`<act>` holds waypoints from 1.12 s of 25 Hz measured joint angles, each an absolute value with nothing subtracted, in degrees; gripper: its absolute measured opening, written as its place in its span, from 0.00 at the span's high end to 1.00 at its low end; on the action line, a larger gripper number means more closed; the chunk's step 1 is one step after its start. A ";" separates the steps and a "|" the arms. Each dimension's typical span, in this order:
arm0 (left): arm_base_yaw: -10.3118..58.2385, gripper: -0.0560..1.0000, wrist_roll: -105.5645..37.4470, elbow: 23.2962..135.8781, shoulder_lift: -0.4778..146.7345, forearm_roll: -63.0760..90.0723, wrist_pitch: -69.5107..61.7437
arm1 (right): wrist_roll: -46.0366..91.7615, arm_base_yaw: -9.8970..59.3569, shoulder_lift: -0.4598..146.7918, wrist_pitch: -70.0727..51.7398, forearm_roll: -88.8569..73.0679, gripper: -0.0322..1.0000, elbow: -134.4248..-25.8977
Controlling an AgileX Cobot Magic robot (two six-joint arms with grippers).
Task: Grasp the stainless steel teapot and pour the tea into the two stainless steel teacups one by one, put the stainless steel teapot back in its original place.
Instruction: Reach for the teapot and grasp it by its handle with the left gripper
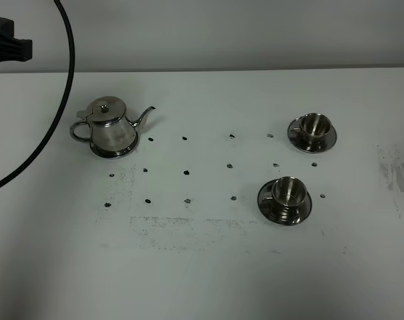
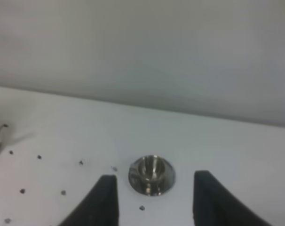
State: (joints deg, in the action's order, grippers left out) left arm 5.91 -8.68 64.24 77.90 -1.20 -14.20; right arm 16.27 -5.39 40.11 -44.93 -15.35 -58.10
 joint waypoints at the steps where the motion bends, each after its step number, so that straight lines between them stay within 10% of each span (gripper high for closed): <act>1: 5.91 0.60 -8.78 64.20 77.90 -1.20 -14.91 | 16.26 -5.39 37.73 -45.69 -15.40 0.59 -57.22; 28: 5.91 0.60 -9.82 64.13 77.90 -1.20 -17.80 | 10.03 -5.39 2.66 -63.72 -5.19 0.67 -31.18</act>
